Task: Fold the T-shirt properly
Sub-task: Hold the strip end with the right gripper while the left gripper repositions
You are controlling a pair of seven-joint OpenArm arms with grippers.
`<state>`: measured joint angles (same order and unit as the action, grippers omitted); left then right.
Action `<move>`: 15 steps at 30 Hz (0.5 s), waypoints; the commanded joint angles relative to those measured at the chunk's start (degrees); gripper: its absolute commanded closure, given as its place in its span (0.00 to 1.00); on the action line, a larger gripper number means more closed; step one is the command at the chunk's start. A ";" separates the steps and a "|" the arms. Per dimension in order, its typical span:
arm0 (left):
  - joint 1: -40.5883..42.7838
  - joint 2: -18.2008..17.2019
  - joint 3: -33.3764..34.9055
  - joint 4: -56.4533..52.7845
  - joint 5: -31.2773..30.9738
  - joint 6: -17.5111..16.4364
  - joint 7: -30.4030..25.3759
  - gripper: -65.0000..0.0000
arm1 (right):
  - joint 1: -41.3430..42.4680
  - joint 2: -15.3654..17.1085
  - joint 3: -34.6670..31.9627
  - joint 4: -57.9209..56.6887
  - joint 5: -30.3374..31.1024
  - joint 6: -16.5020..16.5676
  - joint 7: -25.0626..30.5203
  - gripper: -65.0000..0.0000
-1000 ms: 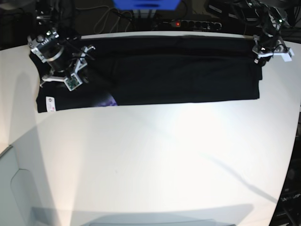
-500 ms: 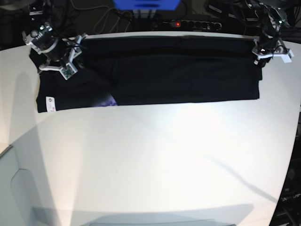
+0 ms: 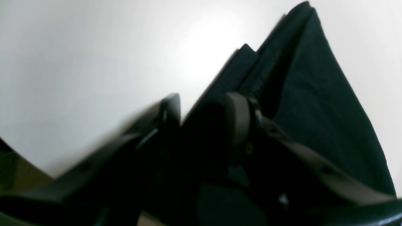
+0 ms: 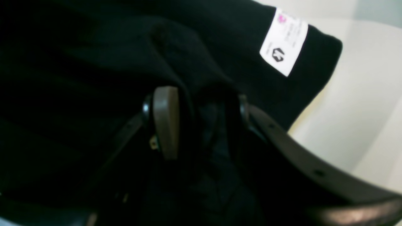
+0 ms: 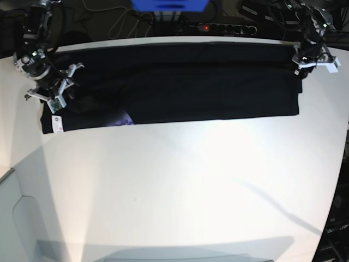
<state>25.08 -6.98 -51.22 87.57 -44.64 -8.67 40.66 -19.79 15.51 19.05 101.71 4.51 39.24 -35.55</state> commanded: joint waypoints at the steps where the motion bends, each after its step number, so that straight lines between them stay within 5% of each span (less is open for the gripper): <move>1: 0.63 -0.45 -0.07 0.47 0.38 0.27 1.23 0.64 | 0.06 0.62 0.25 0.84 0.28 0.76 0.96 0.66; 8: 1.78 -0.01 -0.43 2.94 0.20 0.27 1.23 0.62 | 0.14 -1.84 0.16 -1.98 0.37 0.76 1.31 0.66; 15: 2.39 1.05 0.01 5.49 0.12 0.18 1.23 0.26 | 0.06 -2.19 -2.48 -2.33 0.37 0.76 1.40 0.66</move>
<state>27.11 -5.52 -51.11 92.14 -44.05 -8.60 42.11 -19.86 12.93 16.45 98.67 4.34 39.22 -34.70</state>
